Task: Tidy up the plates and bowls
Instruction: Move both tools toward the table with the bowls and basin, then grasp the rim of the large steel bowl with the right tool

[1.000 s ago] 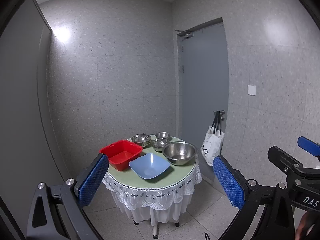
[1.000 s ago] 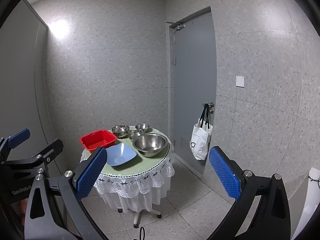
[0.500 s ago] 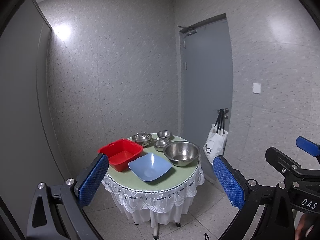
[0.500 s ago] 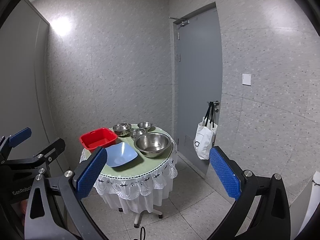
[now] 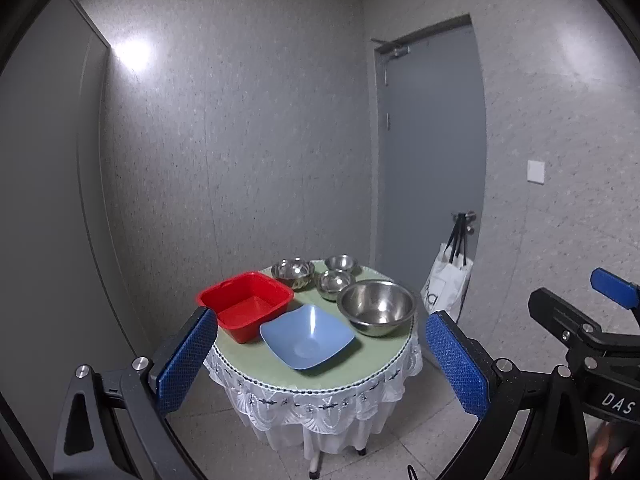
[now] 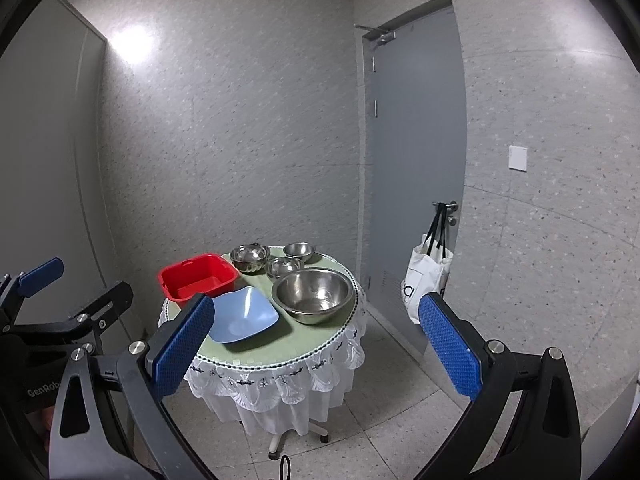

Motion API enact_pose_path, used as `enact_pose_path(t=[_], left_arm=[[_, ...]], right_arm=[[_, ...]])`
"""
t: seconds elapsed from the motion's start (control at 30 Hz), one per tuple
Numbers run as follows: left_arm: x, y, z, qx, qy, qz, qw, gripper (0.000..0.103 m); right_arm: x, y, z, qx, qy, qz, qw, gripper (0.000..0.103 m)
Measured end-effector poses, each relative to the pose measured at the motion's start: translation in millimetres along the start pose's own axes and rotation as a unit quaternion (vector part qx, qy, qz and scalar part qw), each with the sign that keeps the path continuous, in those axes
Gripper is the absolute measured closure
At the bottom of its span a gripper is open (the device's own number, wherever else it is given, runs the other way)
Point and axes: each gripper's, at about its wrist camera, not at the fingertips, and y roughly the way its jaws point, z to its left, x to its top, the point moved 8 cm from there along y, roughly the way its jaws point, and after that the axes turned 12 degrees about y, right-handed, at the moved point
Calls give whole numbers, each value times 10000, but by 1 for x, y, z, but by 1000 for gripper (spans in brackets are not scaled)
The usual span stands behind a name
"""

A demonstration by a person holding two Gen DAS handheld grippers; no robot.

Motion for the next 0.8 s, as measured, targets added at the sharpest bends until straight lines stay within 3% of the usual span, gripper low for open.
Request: enact_pose_path(t=[0.37, 0.8], left_arm=[[13, 91, 39, -110, 25, 128, 9999, 1], [36, 229, 151, -798, 338, 121, 9962, 1]], right_arm=[[-1, 74, 31, -100, 64, 160, 9998, 0], [11, 166, 101, -751, 356, 144, 9964, 0]])
